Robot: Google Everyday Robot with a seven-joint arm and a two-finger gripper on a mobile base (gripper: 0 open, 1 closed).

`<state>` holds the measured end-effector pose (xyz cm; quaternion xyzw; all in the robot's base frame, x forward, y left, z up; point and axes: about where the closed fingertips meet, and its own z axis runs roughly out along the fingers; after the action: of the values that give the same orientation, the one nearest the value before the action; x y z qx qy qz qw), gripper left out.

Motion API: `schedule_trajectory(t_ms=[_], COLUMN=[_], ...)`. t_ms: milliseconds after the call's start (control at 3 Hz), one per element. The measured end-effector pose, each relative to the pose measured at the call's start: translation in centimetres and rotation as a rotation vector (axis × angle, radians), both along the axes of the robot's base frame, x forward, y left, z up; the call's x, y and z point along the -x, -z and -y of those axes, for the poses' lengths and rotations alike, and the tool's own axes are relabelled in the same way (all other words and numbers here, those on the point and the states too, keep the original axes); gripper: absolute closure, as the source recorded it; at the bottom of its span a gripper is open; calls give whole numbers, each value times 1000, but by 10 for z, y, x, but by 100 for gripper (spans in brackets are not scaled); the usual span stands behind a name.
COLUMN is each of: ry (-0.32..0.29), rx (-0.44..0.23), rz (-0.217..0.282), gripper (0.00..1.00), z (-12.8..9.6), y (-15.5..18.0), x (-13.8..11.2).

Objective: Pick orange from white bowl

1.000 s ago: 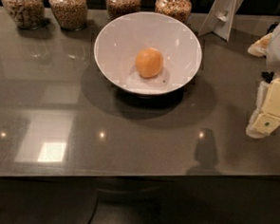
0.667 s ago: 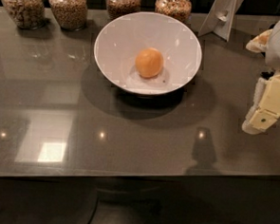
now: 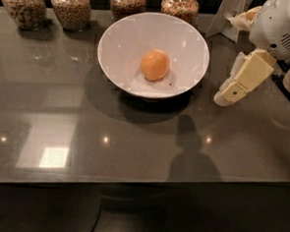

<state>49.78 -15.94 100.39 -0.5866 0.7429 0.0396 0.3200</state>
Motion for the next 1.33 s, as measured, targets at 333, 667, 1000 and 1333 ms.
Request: schedule_trajectory(t_ms=[333, 667, 1000, 1333], ry=[7, 23, 33, 33], rx=[-120, -204, -263, -263], rz=[-3, -46, -92, -92], gripper=[0, 0, 0, 0], z=[-30, -62, -94, -94], y=[2, 13, 28, 28], x=[-37, -76, -107, -108])
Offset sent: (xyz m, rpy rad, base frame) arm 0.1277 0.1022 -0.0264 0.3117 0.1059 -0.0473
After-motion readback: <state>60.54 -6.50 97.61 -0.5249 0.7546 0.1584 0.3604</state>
